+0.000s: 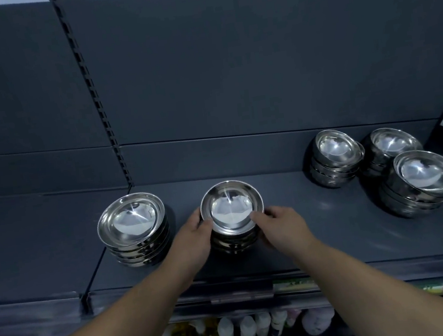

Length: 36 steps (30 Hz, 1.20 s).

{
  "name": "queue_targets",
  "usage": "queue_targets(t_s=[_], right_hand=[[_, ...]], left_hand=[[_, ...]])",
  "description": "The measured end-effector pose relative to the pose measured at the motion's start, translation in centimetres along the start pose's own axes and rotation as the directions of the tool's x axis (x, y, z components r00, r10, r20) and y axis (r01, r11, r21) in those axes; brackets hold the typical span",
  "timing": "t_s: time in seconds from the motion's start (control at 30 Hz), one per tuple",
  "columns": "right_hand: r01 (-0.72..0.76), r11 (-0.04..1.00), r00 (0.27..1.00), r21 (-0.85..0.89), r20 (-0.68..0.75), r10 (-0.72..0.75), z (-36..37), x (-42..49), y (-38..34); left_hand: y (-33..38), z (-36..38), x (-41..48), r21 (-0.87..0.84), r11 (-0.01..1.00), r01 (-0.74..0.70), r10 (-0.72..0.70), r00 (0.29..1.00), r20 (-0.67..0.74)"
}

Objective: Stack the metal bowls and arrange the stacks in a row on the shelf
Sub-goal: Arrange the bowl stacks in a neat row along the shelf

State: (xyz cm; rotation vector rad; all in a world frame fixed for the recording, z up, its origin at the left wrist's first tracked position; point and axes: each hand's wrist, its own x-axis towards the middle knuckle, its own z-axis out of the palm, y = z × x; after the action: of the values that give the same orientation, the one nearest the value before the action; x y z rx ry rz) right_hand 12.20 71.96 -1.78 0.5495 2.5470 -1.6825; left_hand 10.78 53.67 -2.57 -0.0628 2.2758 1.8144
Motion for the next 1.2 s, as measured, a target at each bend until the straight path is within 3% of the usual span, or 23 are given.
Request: queue_targets(t_s=[0.3, 0.73, 0.8, 0.97, 1.07, 1.2], right_hand=[[-0.057, 0.985, 0.998, 0.163, 0.038, 0.051, 0.0, -0.3, -1.0], [-0.062, 0.992, 0.994, 0.112, 0.099, 0.051, 0.1, 0.0, -0.1], [-0.035, 0.995, 0.995, 0.092, 0.092, 0.026, 0.1, 0.2, 0.1], [0.121, 0.979, 0.993, -0.166, 0.003, -0.122, -0.2, 0.4, 1.1], [0.166, 0.967, 0.986, -0.194, 0.010, -0.168, -0.7, 0.0, 0.9], [0.207, 0.968, 0.978, -0.145, 0.057, -0.200, -1.0, 0.0, 1.1]], left_hand=[[1.5, -0.3, 0.1, 0.033, 0.997, -0.074, 0.076, 0.996, -0.049], [0.9, -0.1, 0.1, 0.041, 0.998, -0.052, 0.054, 0.996, -0.066], [1.0, -0.1, 0.1, 0.033, 0.998, -0.062, 0.064, 0.995, -0.075], [0.4, -0.5, 0.1, 0.061, 0.993, -0.102, 0.105, 0.993, -0.050], [-0.1, -0.9, 0.0, 0.089, 0.991, -0.104, 0.104, 0.995, 0.011], [0.0, -1.3, -0.3, 0.248, 0.954, -0.169, 0.147, 0.984, 0.103]])
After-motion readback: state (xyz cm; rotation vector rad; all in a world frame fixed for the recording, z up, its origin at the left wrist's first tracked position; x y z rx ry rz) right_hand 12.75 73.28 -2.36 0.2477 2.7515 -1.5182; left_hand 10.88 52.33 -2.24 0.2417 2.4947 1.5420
